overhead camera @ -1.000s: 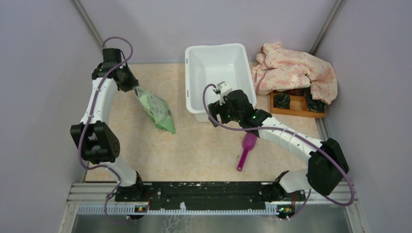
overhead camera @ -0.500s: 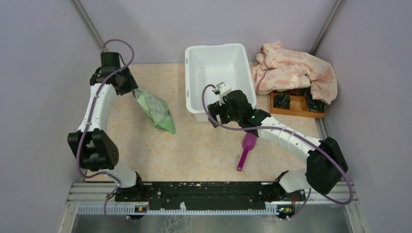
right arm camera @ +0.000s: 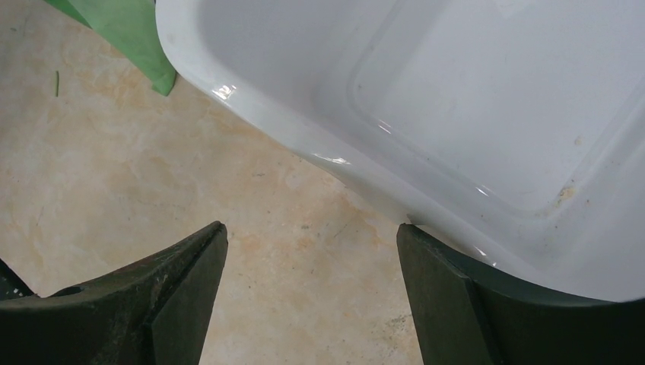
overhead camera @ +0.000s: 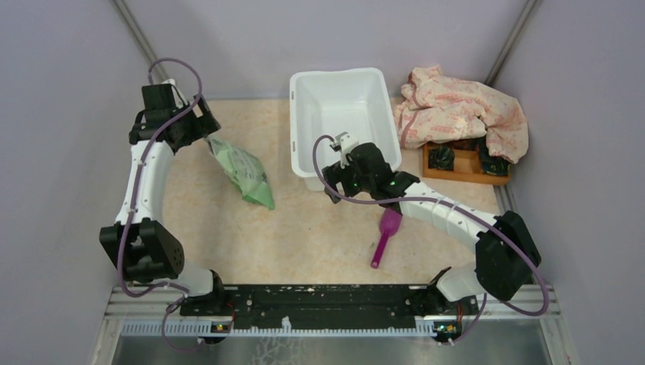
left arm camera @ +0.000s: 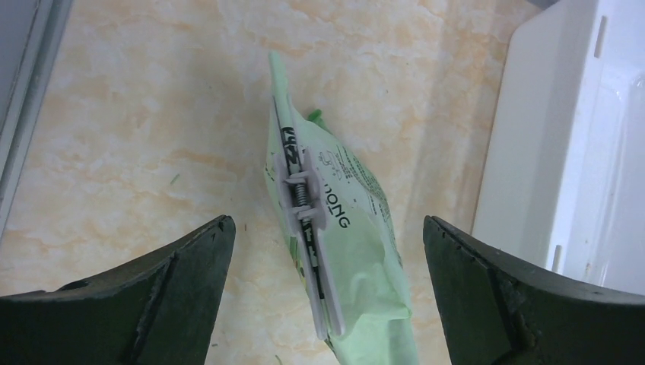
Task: Fill the litter box with clean litter
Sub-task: Remove the clamp from the cat litter bag.
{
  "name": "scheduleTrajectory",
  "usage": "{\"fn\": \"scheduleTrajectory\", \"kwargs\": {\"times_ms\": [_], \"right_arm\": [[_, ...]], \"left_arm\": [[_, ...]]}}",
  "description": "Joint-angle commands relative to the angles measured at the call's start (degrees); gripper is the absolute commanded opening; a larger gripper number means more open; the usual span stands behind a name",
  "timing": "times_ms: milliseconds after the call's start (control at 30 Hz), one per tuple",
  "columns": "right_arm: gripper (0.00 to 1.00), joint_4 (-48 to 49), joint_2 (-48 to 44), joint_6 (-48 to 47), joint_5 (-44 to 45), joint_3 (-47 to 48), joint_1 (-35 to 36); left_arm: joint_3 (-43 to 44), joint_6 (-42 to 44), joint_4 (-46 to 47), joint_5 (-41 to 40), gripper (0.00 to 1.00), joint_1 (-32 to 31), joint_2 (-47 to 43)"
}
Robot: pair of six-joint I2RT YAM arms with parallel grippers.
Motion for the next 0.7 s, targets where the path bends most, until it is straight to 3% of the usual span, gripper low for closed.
{"fn": "scheduleTrajectory", "kwargs": {"times_ms": [0,233,667], "right_arm": [[0.83,1.0,0.5,-0.6,0.5,1.5,0.8],[0.80,1.4,1.0,-0.2,0.4,1.2,0.8],[0.77,2.2,2.0,0.0,0.3,0.6,1.0]], "left_arm": [[-1.6,-1.4,4.0,5.8,0.99,2.6,-2.4],[-0.5,0.4,1.3,3.7,0.98,2.6,-0.1],[-1.4,1.1,1.2,1.9,0.74,2.7,3.4]]}}
